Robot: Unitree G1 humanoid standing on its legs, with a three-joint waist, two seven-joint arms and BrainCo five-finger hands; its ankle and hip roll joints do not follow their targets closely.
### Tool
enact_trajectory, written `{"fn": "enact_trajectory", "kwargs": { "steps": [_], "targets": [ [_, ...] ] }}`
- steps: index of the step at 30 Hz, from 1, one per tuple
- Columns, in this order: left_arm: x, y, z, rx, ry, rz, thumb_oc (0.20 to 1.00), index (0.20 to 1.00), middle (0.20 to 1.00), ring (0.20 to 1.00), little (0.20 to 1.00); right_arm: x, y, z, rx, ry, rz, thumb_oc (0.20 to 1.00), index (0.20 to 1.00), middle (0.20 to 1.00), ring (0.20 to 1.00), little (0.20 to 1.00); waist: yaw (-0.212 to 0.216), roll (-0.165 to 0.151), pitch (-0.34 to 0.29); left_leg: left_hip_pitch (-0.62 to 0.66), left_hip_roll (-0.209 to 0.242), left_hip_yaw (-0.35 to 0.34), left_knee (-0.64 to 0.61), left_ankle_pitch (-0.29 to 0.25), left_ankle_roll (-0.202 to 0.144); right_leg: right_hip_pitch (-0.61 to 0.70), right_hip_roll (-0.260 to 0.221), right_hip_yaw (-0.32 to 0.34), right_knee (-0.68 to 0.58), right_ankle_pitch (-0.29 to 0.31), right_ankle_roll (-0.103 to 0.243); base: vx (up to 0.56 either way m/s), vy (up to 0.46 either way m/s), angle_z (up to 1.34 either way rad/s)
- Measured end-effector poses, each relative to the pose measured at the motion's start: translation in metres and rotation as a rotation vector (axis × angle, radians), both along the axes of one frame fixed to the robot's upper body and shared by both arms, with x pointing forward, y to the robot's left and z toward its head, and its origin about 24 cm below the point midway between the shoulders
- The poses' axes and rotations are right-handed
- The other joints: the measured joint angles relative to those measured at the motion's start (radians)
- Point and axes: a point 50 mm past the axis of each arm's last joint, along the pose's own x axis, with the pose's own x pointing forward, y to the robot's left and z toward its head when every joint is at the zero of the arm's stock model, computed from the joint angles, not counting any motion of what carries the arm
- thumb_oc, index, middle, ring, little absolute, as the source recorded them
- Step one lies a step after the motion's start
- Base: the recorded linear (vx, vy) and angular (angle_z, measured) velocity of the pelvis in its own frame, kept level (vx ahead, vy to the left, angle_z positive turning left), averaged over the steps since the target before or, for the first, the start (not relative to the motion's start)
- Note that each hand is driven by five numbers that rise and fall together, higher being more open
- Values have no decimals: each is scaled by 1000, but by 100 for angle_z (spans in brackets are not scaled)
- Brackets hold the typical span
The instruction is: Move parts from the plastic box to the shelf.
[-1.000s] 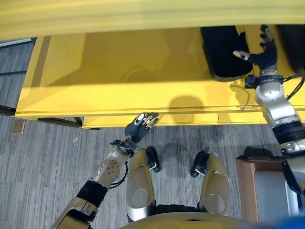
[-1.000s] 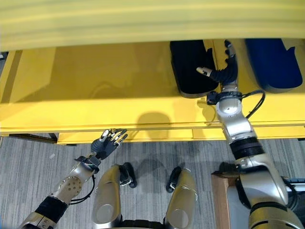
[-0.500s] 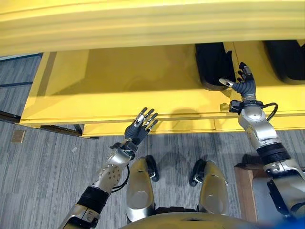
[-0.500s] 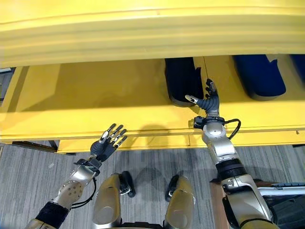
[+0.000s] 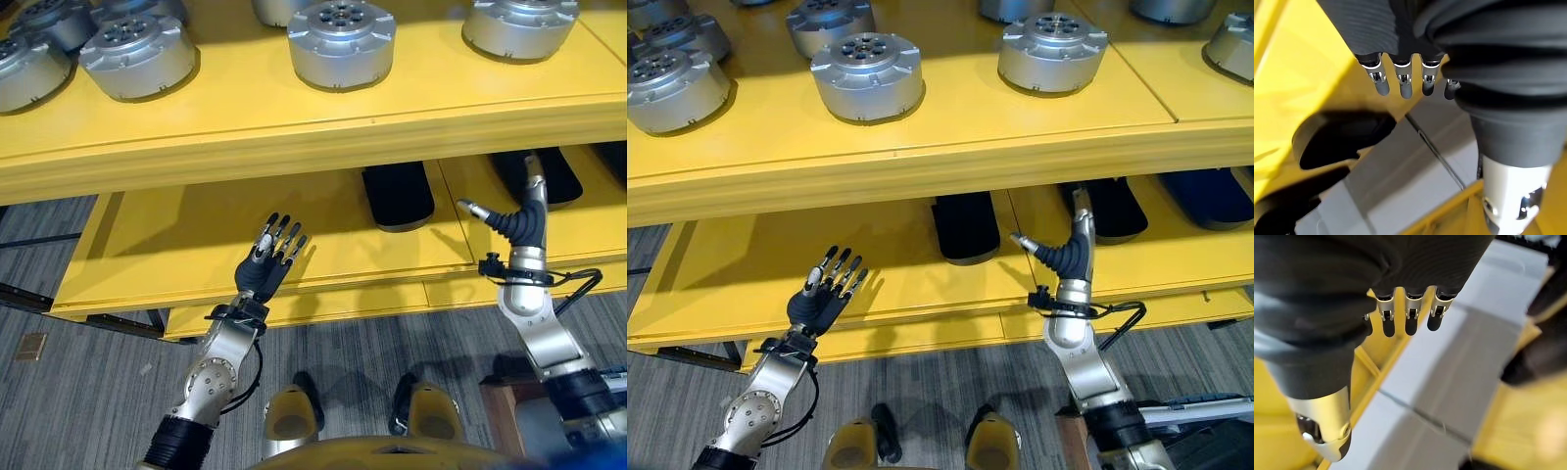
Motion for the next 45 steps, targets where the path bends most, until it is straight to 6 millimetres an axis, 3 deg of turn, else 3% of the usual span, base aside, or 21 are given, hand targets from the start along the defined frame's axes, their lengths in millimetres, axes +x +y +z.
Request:
{"fn": "enact_trajectory", "kwargs": {
  "steps": [1,4,6,11,15,18,20,21,23,24,26,27,29,30,32,33,36,40,42,45],
  "targets": [
    [-4,5,-4,40,18,14,1000,1000,1000,1000,1000,-7,0,-11,21,68,25,1000,1000,1000,1000,1000,-2,0,-1,14,-4,4,-28,14,-1,10,5,-2,-19,10,-1,-4,86,3],
    [-39,30,-28,169,142,104,1000,1000,1000,1000,1000,-60,-17,-49,82,305,25,1000,1000,1000,1000,1000,-19,-5,-19,75,-29,25,-138,61,-4,49,18,-2,-99,45,10,-49,163,-8],
    [-62,52,-36,246,221,198,1000,1000,1000,1000,1000,-78,-24,-52,85,358,31,1000,1000,1000,1000,1000,-39,-27,-52,89,-38,42,-188,79,0,68,33,-1,-176,86,18,-46,244,-15],
    [-63,60,-29,301,136,169,1000,1000,1000,1000,1000,-71,-32,-44,122,337,39,1000,1000,1000,1000,1000,-18,-54,-103,118,-100,54,-232,68,19,103,-3,5,-253,136,69,-91,292,0],
    [-45,45,-14,304,-3,55,1000,1000,1000,1000,1000,-69,-34,-53,248,397,6,1000,1000,1000,1000,1000,-6,-69,-96,92,-138,54,-206,45,53,92,-44,8,-246,148,91,-99,186,10],
    [-27,33,1,389,-119,-60,1000,1000,1000,1000,1000,-64,-35,-73,352,491,-53,1000,1000,1000,1000,1000,-21,-108,-63,52,-151,61,-182,35,63,74,-59,12,-271,194,104,-136,109,-5],
    [-27,34,10,390,-201,-65,1000,1000,1000,1000,1000,-64,-33,-76,354,514,-45,1000,1000,1000,1000,1000,-32,-133,-43,52,-154,88,-186,37,62,74,-57,9,-314,237,113,-119,40,-40],
    [-30,36,15,388,-234,-42,1000,1000,1000,1000,1000,-59,-31,-79,353,521,-34,1000,1000,1000,1000,1000,-28,-146,-32,64,-144,134,-188,48,73,51,-46,-24,-329,288,110,-122,14,-108],
    [-32,39,15,394,-232,2,1000,1000,1000,1000,1000,-40,-24,-80,345,520,1,1000,1000,1000,1000,1000,-1,-139,-7,99,-99,219,-184,38,72,35,-13,-101,-356,413,113,-108,-20,-127],
    [-26,34,14,404,-232,-1,1000,1000,1000,1000,1000,-38,-24,-76,342,502,2,1000,1000,1000,1000,1000,-15,-117,5,97,-82,227,-186,32,90,39,-17,-136,-334,404,127,-88,-67,-45],
    [-13,24,19,404,-281,-4,1000,1000,1000,1000,1000,-38,-26,-77,349,508,-13,1000,1000,1000,1000,1000,-7,-98,7,102,-68,226,-199,32,103,21,-64,-155,-137,308,121,-84,-113,0],
    [-13,23,22,416,-306,1,1000,1000,1000,1000,1000,-39,-25,-77,353,504,-11,1000,1000,1000,1000,1000,0,-93,7,103,-53,225,-200,39,101,23,-94,-138,-13,253,116,-98,-207,-12],
    [-19,29,18,450,-293,10,1000,1000,1000,1000,1000,-38,-24,-72,347,487,0,1000,1000,1000,1000,1000,27,-90,4,96,-27,249,-195,66,88,64,-115,-147,96,182,100,-102,-383,-41],
    [-30,37,11,473,-251,25,1000,1000,1000,1000,1000,-36,-18,-63,328,452,34,1000,1000,1000,1000,1000,58,-109,-10,82,2,276,-166,73,74,107,-89,-146,80,108,79,-75,-495,-82],
    [-32,45,3,486,-209,45,1000,1000,1000,1000,1000,-30,-11,-54,324,412,71,1000,1000,1000,1000,1000,77,-116,-14,67,39,303,-107,75,61,197,-21,-200,-135,38,44,-59,-376,-81],
    [-32,47,2,483,-204,62,1000,1000,1000,1000,1000,-28,-10,-53,320,408,77,1000,1000,1000,1000,1000,86,-120,-17,54,62,301,-65,70,55,216,9,-198,-199,24,44,-56,-215,-77],
    [-34,40,-7,404,-167,71,1000,1000,1000,1000,1000,-27,-20,-51,278,416,43,1000,1000,1000,1000,1000,71,-79,-30,45,129,218,-42,91,51,223,91,-153,-255,34,23,-38,-149,-69],
    [-38,30,-14,319,-143,79,1000,1000,1000,1000,1000,-45,-44,-59,233,462,-66,1000,1000,1000,1000,1000,1,-52,-54,71,124,195,-136,140,0,157,131,-105,-228,31,-10,-46,-164,-50],
    [-39,31,-11,318,-172,114,1000,1000,1000,1000,1000,-57,-47,-68,234,503,-92,1000,1000,1000,1000,1000,-31,-63,-47,90,126,194,-152,168,-17,140,135,-81,-211,31,-17,-85,-186,-47],
    [-39,45,4,338,-277,221,1000,1000,1000,1000,1000,-63,-47,-73,250,515,-113,1000,1000,1000,1000,1000,-41,-62,-35,89,124,218,-185,174,-32,76,125,-68,-155,3,-17,-61,-142,-16]
  ]
}}
